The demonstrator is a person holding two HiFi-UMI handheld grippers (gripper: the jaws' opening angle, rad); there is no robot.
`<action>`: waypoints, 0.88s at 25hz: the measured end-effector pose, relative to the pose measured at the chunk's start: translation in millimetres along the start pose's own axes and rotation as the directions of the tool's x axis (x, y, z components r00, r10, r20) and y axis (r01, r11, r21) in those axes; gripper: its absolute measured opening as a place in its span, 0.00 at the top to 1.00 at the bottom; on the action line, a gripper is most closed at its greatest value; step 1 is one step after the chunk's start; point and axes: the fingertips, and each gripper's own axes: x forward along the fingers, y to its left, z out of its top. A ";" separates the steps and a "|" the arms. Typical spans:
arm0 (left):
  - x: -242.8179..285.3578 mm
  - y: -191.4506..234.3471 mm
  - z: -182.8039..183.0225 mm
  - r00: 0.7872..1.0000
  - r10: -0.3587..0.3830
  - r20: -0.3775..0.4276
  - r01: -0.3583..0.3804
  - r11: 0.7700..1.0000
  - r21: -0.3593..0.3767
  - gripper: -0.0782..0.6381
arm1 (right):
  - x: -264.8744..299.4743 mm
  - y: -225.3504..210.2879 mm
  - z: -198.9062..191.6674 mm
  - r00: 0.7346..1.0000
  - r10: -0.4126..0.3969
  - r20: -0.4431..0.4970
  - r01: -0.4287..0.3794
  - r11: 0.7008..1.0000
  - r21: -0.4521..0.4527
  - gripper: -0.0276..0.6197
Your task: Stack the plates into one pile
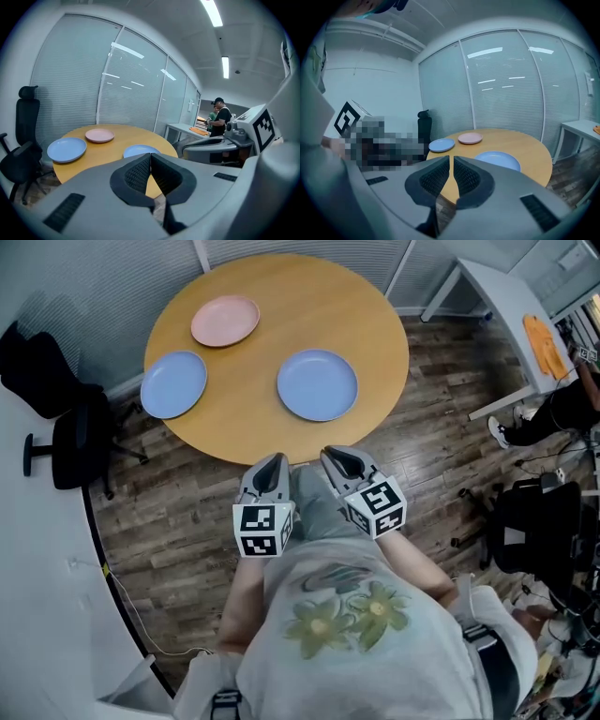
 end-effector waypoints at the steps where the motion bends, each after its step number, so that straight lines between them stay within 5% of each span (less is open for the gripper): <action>1: 6.1 4.5 1.0 1.000 -0.001 -0.004 0.001 1.000 -0.006 0.87 | 6.0 -4.0 -0.9 1.000 -0.002 -0.008 0.002 1.000 0.005 0.88; 15: 142.0 61.7 42.8 0.994 -0.029 -0.107 0.030 1.000 0.007 0.86 | 104.3 -119.9 24.6 0.993 -0.047 -0.109 0.050 0.998 0.027 0.87; 22: 215.5 90.7 47.3 0.987 -0.011 -0.161 0.009 1.000 -0.016 0.80 | 148.6 -189.2 7.2 0.971 -0.071 -0.230 0.084 0.995 0.049 0.66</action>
